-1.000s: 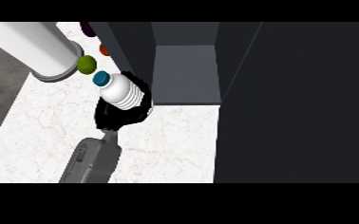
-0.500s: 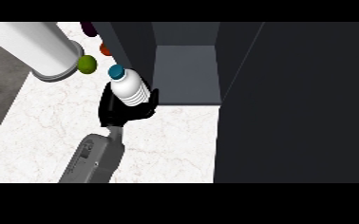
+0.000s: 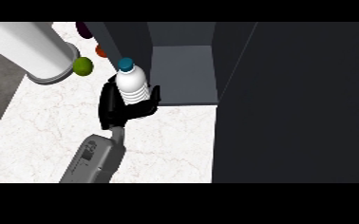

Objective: Pick up the bottled water, place it into the cabinet and close the cabinet

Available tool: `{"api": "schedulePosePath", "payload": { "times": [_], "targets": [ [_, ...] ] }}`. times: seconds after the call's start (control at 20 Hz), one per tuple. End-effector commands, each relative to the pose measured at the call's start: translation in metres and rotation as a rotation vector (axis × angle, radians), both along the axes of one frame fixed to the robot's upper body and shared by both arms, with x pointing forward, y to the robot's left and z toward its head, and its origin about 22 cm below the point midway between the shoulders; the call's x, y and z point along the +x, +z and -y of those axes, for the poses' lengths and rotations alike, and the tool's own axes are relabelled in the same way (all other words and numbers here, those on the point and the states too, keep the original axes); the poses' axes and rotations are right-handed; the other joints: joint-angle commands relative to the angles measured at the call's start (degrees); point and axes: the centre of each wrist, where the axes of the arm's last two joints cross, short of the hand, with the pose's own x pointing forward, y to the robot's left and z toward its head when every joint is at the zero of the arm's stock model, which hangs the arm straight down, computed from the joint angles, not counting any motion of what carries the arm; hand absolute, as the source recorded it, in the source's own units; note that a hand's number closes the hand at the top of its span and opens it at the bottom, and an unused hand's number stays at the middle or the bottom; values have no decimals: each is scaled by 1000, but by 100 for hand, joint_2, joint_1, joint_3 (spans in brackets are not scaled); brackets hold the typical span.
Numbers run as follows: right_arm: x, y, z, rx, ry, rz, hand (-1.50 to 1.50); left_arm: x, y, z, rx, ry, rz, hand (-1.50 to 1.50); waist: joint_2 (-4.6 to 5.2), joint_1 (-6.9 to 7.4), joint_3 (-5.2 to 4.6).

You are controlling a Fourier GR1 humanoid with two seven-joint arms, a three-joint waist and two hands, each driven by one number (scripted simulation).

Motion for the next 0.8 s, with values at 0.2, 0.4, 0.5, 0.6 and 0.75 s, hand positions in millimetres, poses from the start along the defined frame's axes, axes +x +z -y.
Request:
{"api": "schedulePosePath", "payload": {
  "times": [0.2,0.4,0.5,0.6,0.75],
  "targets": [
    [10,-3,-9,23,31,16,-150,54,49,39,152,-18,51,150,162,-385,58],
    [7,0,3,1,51,1,-150,53,46,31,230,25,44,150,163,-473,63],
    [12,-1,-5,4,41,7,-150,55,47,25,249,41,48,150,171,-452,57],
    [10,-5,-4,10,61,11,-150,56,45,24,255,70,52,150,178,-524,60],
    [7,1,-8,16,69,11,-150,56,36,12,302,108,22,150,171,-517,53]
  ]
}}
